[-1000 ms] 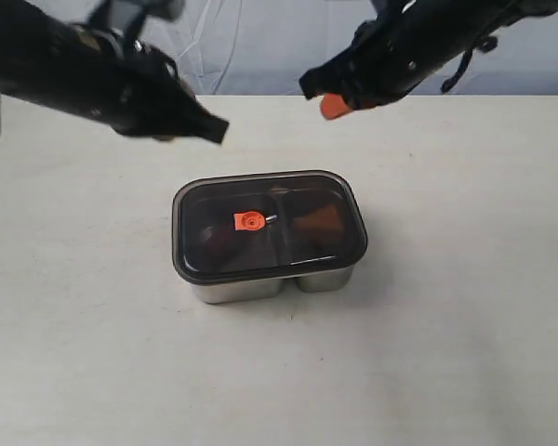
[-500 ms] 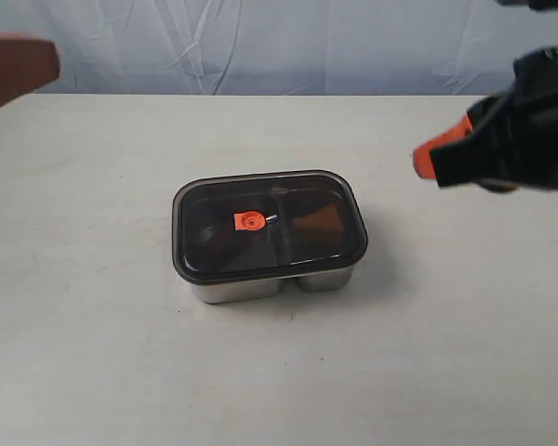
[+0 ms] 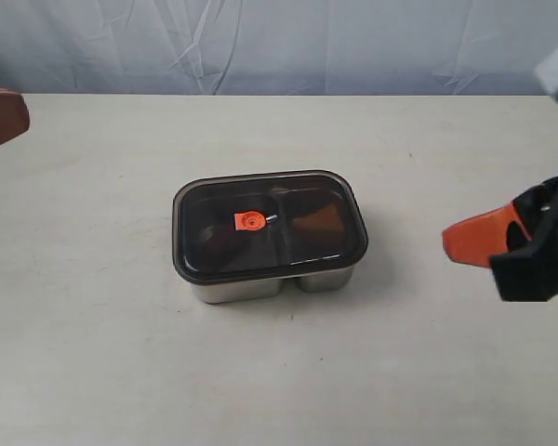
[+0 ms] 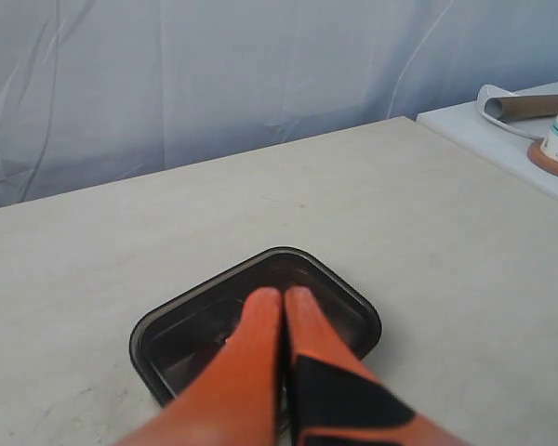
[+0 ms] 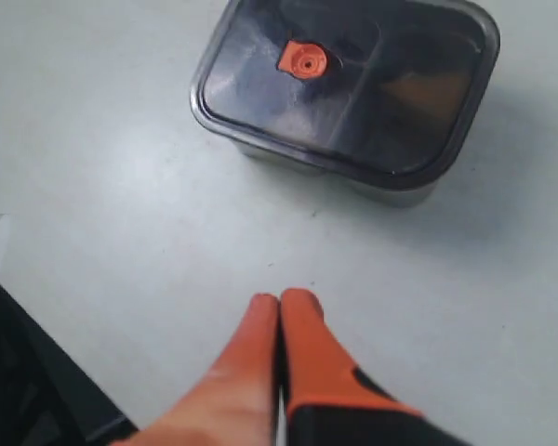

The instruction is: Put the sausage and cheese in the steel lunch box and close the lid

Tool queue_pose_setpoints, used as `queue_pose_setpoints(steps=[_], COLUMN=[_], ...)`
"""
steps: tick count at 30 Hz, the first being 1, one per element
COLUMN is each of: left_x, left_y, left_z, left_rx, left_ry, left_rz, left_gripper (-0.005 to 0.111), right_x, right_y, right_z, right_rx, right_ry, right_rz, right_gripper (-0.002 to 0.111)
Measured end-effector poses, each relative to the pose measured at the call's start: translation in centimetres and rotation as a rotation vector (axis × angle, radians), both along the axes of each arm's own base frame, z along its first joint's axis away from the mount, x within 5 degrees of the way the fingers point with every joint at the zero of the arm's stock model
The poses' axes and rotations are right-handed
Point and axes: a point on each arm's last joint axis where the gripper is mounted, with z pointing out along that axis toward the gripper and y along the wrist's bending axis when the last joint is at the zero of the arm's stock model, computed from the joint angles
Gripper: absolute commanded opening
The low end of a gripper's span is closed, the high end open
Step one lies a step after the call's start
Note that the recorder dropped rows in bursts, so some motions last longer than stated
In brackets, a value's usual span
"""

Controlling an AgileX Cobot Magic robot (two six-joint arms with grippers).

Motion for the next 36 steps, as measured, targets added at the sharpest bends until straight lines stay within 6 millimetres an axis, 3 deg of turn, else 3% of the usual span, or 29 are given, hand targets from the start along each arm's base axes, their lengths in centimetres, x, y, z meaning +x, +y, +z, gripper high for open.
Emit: queue_pose_setpoints(steps=[3,5,8,10,14,21,24,36], left_x=[0.0,0.0,0.0,0.0,0.0,0.0,0.0,0.0], left_y=[0.0,0.0,0.0,0.0,0.0,0.0,0.0,0.0], left_z=[0.0,0.0,0.0,0.0,0.0,0.0,0.0,0.0], left_rx=[0.0,0.0,0.0,0.0,0.0,0.0,0.0,0.0], left_ry=[0.0,0.0,0.0,0.0,0.0,0.0,0.0,0.0], left_rz=[0.0,0.0,0.0,0.0,0.0,0.0,0.0,0.0], left_gripper=[0.0,0.0,0.0,0.0,0.0,0.0,0.0,0.0], right_x=[-2.2,-5.0,-8.8,-9.8,-8.7,-7.2,-6.9,-6.2], right_y=[-3.7,-6.3,-7.8,-8.0,-8.5,-10.1,-10.7,-11.1], right_z=[2.8,3.8,3.5,2.5,0.1,-6.9,-8.9,-12.3], right_rx=[0.105,0.13,0.054,0.013,-0.009,-0.166,-0.159,-0.147], right_ry=[-0.237,-0.454,-0.709,-0.765,-0.756,-0.718,-0.654,-0.58], right_rz=[-0.22,-0.441,-0.653,-0.699,-0.738,-0.842,-0.926,-0.98], right_gripper=[-0.001,-0.001,-0.001,-0.001,-0.001,-0.001,-0.001,-0.001])
